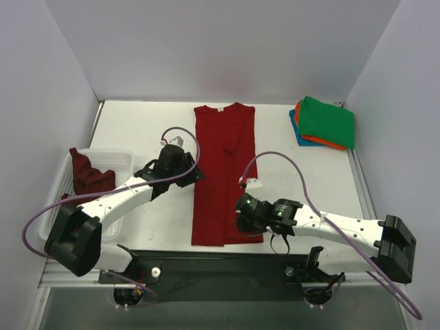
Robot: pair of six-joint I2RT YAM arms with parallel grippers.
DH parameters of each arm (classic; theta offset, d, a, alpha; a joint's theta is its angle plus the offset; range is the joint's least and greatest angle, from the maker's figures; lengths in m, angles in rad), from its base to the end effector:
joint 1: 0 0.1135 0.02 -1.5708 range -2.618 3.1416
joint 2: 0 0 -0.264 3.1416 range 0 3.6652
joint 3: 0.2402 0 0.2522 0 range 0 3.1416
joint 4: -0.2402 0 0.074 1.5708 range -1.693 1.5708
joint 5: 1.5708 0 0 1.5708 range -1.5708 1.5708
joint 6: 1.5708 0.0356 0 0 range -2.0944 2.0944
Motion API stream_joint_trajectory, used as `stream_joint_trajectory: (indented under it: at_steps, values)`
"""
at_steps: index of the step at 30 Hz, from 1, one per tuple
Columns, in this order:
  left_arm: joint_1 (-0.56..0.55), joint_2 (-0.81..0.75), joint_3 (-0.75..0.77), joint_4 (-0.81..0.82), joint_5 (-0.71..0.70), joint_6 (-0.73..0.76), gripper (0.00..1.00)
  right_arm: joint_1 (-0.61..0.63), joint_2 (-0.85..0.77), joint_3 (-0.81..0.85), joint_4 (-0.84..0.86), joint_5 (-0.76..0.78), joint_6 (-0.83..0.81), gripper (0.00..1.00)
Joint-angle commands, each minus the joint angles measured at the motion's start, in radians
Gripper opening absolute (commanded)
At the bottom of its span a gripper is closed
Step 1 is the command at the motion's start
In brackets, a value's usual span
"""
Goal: Fold and stack the t-shirts
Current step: Rotate the tshirt 90 degrees
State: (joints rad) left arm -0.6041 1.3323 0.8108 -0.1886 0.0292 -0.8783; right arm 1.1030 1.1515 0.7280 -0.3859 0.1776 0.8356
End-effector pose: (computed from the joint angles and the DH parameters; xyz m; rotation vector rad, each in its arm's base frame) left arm 0.2323 -0.1616 0.2286 -0.3138 2.3932 -0.7741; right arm 0.1119 0.2076 0.2297 -0.2433 2.4725 0.6942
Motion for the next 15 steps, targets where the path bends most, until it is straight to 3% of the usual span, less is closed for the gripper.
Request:
stream_joint_trajectory:
  at_steps: [1, 6, 12, 15]
  values:
    - [0.090, 0.173, 0.123, 0.046, 0.026, 0.090, 0.46, 0.018, 0.068, 0.057, 0.041, 0.033, -0.021, 0.27]
    - [0.135, 0.393, 0.197, 0.175, 0.110, 0.113, 0.45, 0.001, 0.068, 0.033, 0.048, 0.046, -0.007, 0.27]
    - [0.167, 0.599, 0.290, 0.164, 0.133, 0.127, 0.41, -0.084, 0.001, -0.085, 0.070, 0.011, 0.005, 0.27]
    - [0.179, 0.631, 0.301, 0.173, 0.143, 0.117, 0.41, -0.121, -0.048, -0.134, 0.073, -0.004, 0.002, 0.28]
